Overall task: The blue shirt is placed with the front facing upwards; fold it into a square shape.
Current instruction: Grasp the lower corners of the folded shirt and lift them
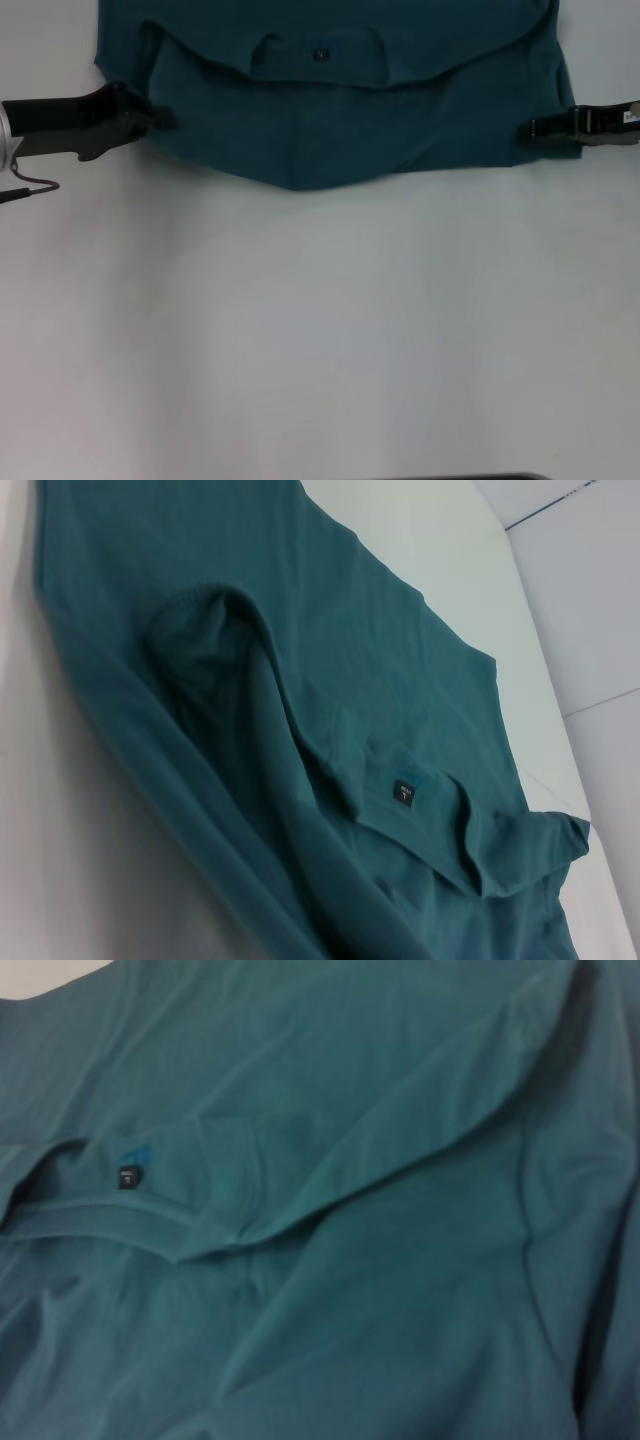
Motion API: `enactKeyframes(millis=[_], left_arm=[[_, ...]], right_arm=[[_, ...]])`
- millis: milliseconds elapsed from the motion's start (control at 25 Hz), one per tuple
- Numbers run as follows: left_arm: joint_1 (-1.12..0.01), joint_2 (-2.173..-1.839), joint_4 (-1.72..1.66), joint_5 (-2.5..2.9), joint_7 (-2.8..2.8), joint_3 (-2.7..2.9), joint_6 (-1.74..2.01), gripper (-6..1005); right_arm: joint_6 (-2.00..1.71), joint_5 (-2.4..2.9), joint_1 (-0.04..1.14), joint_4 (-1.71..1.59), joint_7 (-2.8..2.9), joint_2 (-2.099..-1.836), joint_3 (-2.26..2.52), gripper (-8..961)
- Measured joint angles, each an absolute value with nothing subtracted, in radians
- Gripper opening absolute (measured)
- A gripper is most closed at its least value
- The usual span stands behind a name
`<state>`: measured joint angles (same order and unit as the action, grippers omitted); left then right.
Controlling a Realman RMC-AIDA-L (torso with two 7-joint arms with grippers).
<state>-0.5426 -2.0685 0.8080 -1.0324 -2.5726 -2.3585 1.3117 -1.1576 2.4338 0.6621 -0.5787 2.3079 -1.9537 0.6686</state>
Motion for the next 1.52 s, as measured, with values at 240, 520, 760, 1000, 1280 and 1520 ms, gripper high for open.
enactKeyframes(millis=[240,520,760,1000,1280,1520], left_arm=[[-0.549,-2.071,0.809,-1.032,-2.571,-2.361,1.318,7],[-0.549,-2.07,0.81,-1.032,-2.574,-2.361,1.321,7],[-0.549,-2.065,0.806,-1.031,-2.576,-2.361,1.324,7],[-0.542,-2.063,0.81,-1.031,-2.577,-2.361,1.339,7],[-0.544,-2.038,0.812,-1.012,-2.574,-2.353,1.418,7],[-0.536,-1.997,0.813,-1.005,-2.544,-2.349,1.585,6]], right_arm=[[-1.159,2.418,0.671,-0.576,2.32,-1.955,0.66,743],[-1.174,2.419,0.66,-0.584,2.333,-1.949,0.664,509],[-1.212,2.423,0.647,-0.608,2.334,-1.942,0.661,272],[-1.237,2.425,0.643,-0.621,2.337,-1.935,0.667,53],[-1.338,2.445,0.641,-0.665,2.363,-1.915,0.671,40],[-1.524,2.558,0.629,-0.771,2.426,-1.912,0.672,37]])
